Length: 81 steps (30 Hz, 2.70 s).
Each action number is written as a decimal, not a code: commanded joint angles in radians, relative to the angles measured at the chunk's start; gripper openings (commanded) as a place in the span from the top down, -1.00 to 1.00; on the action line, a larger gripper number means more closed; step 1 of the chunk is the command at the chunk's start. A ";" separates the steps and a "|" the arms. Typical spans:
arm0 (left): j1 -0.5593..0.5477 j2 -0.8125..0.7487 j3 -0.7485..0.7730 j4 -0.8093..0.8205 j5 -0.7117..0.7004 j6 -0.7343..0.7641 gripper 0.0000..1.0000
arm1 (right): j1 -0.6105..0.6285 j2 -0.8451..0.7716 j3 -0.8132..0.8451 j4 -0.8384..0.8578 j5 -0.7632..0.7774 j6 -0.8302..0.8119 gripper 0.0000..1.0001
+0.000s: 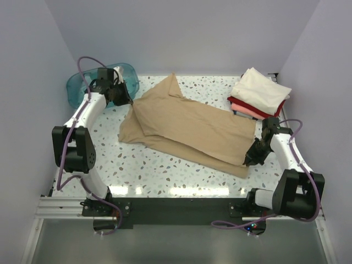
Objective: Fold and stack the t-shirts
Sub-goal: Fold the tshirt
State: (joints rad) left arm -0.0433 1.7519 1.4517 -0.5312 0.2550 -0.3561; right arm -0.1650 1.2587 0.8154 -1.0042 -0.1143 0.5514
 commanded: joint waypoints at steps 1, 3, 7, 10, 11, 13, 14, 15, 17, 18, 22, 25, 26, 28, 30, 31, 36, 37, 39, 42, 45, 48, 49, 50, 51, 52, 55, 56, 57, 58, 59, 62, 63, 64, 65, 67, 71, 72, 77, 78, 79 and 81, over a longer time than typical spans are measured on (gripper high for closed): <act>-0.016 0.017 0.071 0.053 0.009 0.020 1.00 | -0.008 0.013 0.034 0.012 0.028 -0.025 1.00; -0.024 0.041 0.099 0.050 0.003 0.020 1.00 | -0.010 0.024 0.034 0.016 0.028 -0.028 1.00; -0.035 0.083 0.137 0.046 -0.014 0.009 1.00 | -0.014 0.045 0.042 0.029 0.028 -0.030 1.00; -0.038 0.106 0.170 0.046 -0.034 -0.003 1.00 | -0.016 0.067 0.053 0.044 0.031 -0.030 1.00; -0.040 0.124 0.188 0.046 -0.042 -0.006 1.00 | -0.018 0.073 0.056 0.045 0.031 -0.027 1.00; -0.044 0.144 0.211 0.050 -0.040 -0.018 0.94 | -0.024 0.096 0.074 0.061 0.031 -0.027 1.00; -0.046 0.165 0.243 0.050 -0.031 -0.021 0.81 | -0.025 0.108 0.085 0.064 0.030 -0.028 0.83; -0.047 0.176 0.262 0.050 -0.030 -0.027 0.52 | -0.028 0.117 0.100 0.062 0.024 -0.028 0.67; -0.058 0.199 0.320 0.048 -0.028 -0.041 0.17 | -0.034 0.148 0.149 0.059 0.022 -0.028 0.34; -0.061 0.202 0.338 0.043 -0.026 -0.046 0.09 | -0.037 0.157 0.171 0.055 0.024 -0.028 -0.01; -0.075 0.177 0.365 0.036 -0.020 -0.052 -0.05 | -0.047 0.157 0.258 0.042 0.033 -0.024 -0.26; -0.073 0.105 0.262 0.046 -0.023 -0.029 -0.06 | -0.047 0.127 0.261 0.058 0.004 -0.034 -0.28; -0.072 0.083 0.184 0.051 -0.031 -0.021 -0.06 | -0.045 0.110 0.255 0.061 -0.010 -0.045 -0.28; -0.064 0.013 0.097 0.072 -0.031 -0.008 -0.06 | -0.045 0.088 0.213 0.076 -0.042 -0.053 -0.26; -0.052 -0.035 -0.034 0.106 -0.025 -0.007 -0.06 | -0.044 0.053 0.170 0.087 -0.096 -0.062 -0.25; -0.037 -0.076 -0.074 0.112 -0.020 -0.004 -0.05 | -0.044 0.044 0.122 0.088 -0.108 -0.062 -0.23; -0.010 -0.170 -0.266 0.100 -0.062 0.029 -0.01 | -0.036 -0.011 -0.011 0.096 -0.148 -0.070 -0.11; -0.006 -0.190 -0.284 0.094 -0.075 0.042 -0.01 | -0.034 -0.019 -0.042 0.099 -0.148 -0.068 -0.11; 0.006 -0.204 -0.327 0.070 -0.112 0.052 0.00 | -0.028 -0.013 -0.064 0.099 -0.150 -0.065 -0.06; 0.031 -0.236 -0.382 0.059 -0.135 0.065 0.02 | -0.012 0.014 -0.073 0.101 -0.144 -0.067 -0.01; 0.043 -0.259 -0.436 0.051 -0.146 0.077 0.03 | 0.016 0.042 -0.074 0.107 -0.130 -0.059 -0.01; 0.043 -0.265 -0.479 0.043 -0.160 0.082 0.04 | 0.045 0.065 -0.074 0.116 -0.110 -0.041 -0.01; 0.043 -0.270 -0.488 0.043 -0.163 0.082 0.04 | 0.056 0.070 -0.074 0.125 -0.110 -0.035 -0.01; 0.066 -0.272 -0.505 0.043 -0.168 0.080 0.04 | 0.065 0.074 -0.074 0.128 -0.104 -0.022 -0.01; 0.068 -0.273 -0.513 0.046 -0.166 0.082 0.05 | 0.087 0.086 -0.073 0.133 -0.101 -0.018 -0.01; 0.072 -0.275 -0.519 0.050 -0.163 0.082 0.06 | 0.097 0.091 -0.070 0.136 -0.096 -0.013 -0.01; 0.076 -0.266 -0.536 0.069 -0.143 0.077 0.06 | 0.130 0.117 -0.064 0.145 -0.071 -0.002 -0.02; 0.079 -0.261 -0.542 0.073 -0.140 0.077 0.06 | 0.131 0.123 -0.062 0.147 -0.068 -0.004 -0.03; 0.082 -0.253 -0.545 0.085 -0.138 0.074 0.06 | 0.131 0.133 -0.061 0.148 -0.058 -0.004 -0.03; 0.085 -0.241 -0.548 0.091 -0.137 0.072 0.06 | 0.131 0.137 -0.059 0.148 -0.053 -0.005 -0.03; 0.085 -0.235 -0.550 0.097 -0.131 0.069 0.06 | 0.131 0.140 -0.058 0.150 -0.047 -0.007 -0.04; 0.094 -0.221 -0.559 0.149 -0.100 0.059 0.06 | 0.133 0.156 -0.051 0.151 -0.039 -0.011 -0.04; 0.097 -0.219 -0.562 0.160 -0.094 0.049 0.06 | 0.131 0.160 -0.048 0.156 -0.039 -0.013 -0.04; 0.097 -0.210 -0.562 0.168 -0.091 0.048 0.06 | 0.131 0.169 -0.047 0.156 -0.038 -0.015 -0.05; 0.097 -0.206 -0.560 0.183 -0.083 0.046 0.06 | 0.133 0.172 -0.045 0.156 -0.036 -0.018 -0.05; 0.099 -0.189 -0.565 0.201 -0.077 0.036 0.07 | 0.131 0.182 -0.042 0.159 -0.032 -0.019 -0.05; 0.103 -0.169 -0.567 0.238 -0.065 0.025 0.13 | 0.131 0.195 -0.036 0.154 -0.012 -0.028 -0.06; 0.105 -0.164 -0.568 0.241 -0.065 0.023 0.17 | 0.131 0.200 -0.032 0.151 -0.004 -0.028 -0.06; 0.108 -0.158 -0.562 0.238 -0.068 0.025 0.58 | 0.133 0.246 -0.025 0.147 0.042 -0.034 -0.07; 0.109 -0.160 -0.562 0.235 -0.071 0.029 0.65 | 0.133 0.261 -0.024 0.147 0.048 -0.036 -0.07; 0.111 -0.164 -0.560 0.232 -0.075 0.032 0.77 | 0.133 0.269 -0.022 0.148 0.053 -0.036 -0.07; 0.115 -0.170 -0.559 0.227 -0.088 0.046 0.88 | 0.131 0.294 -0.022 0.150 0.070 -0.039 -0.07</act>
State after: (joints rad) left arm 0.0559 1.5940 0.8871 -0.3401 0.1772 -0.3294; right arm -0.0345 1.5177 0.7753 -0.8700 -0.1150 0.5278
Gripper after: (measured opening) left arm 0.095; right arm 0.534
